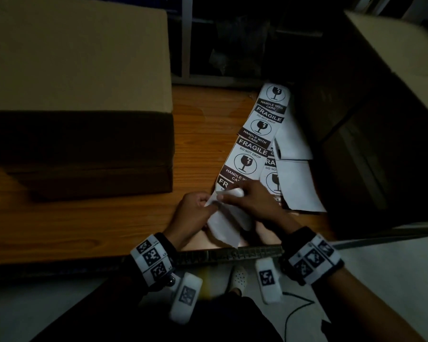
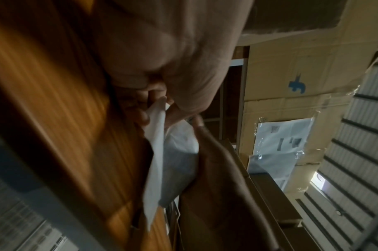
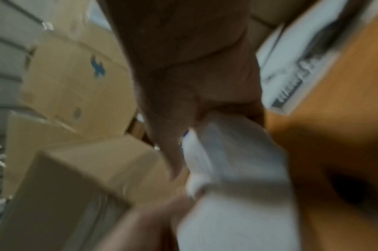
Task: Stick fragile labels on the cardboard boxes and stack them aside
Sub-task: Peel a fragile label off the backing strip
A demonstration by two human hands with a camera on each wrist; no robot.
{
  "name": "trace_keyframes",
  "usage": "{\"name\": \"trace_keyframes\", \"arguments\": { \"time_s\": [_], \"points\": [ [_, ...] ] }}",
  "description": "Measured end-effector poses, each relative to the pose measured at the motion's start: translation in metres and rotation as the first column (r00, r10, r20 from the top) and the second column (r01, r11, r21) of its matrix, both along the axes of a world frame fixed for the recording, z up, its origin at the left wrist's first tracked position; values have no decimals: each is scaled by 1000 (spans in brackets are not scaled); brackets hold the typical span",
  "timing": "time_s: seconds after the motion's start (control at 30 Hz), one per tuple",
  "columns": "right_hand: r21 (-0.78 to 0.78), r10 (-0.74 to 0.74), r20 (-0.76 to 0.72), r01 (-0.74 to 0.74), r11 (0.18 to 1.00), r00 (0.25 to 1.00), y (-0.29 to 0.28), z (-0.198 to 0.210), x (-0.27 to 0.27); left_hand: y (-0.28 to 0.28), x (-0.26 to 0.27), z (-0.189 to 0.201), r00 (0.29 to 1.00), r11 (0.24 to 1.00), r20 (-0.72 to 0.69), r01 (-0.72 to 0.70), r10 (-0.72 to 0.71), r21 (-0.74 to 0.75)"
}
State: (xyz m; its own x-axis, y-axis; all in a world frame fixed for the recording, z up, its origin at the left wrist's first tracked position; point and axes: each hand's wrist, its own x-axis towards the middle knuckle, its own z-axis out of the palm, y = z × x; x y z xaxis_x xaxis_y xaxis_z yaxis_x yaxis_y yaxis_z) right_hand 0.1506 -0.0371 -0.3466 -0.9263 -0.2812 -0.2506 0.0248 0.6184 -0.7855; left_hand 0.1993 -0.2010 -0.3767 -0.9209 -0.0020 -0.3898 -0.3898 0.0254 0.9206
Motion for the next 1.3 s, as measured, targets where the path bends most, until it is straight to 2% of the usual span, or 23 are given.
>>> {"name": "trace_keyframes", "arguments": {
  "time_s": [0.1,0.23,0.3,0.4,0.47,0.57,0.67,1.03,1.23,1.3],
  "points": [
    [-58,-75,-39,73,996,996,-5,-20,8,-1,0,2,1000,1000,22,11,-11,-2],
    [-132,-111,-60,102,986,992,-8,-30,10,-1,-6,6,996,996,31,-86,87,-35],
    [-114,-113,-85,103,988,990,-10,-33,9,0,-10,2,998,983,-25,-65,62,-169],
    [-123,-120,-61,112,986,991,-12,-35,11,-1,-9,-6,995,884,-100,-51,5,-465],
    [-188,-152,32,155,970,988,-14,-34,11,-1,-5,-8,990,855,-140,-65,-9,-514],
    [-281,-187,224,247,927,956,-13,-33,5,-3,-4,-11,990,868,-140,-71,2,-492],
    [-329,-186,347,305,894,919,-11,-30,-3,-4,-7,-14,990,872,-141,-86,20,-482],
    [-480,-200,479,446,755,855,-10,-24,-6,-3,-5,-14,985,914,-137,-151,106,-376],
    [-487,-197,562,515,705,803,-8,-28,-10,-5,-3,-14,982,947,-118,-178,151,-267],
    [-472,-151,602,502,724,784,-6,-22,-12,-7,-5,-15,981,957,-109,-184,163,-224]
  ]
}}
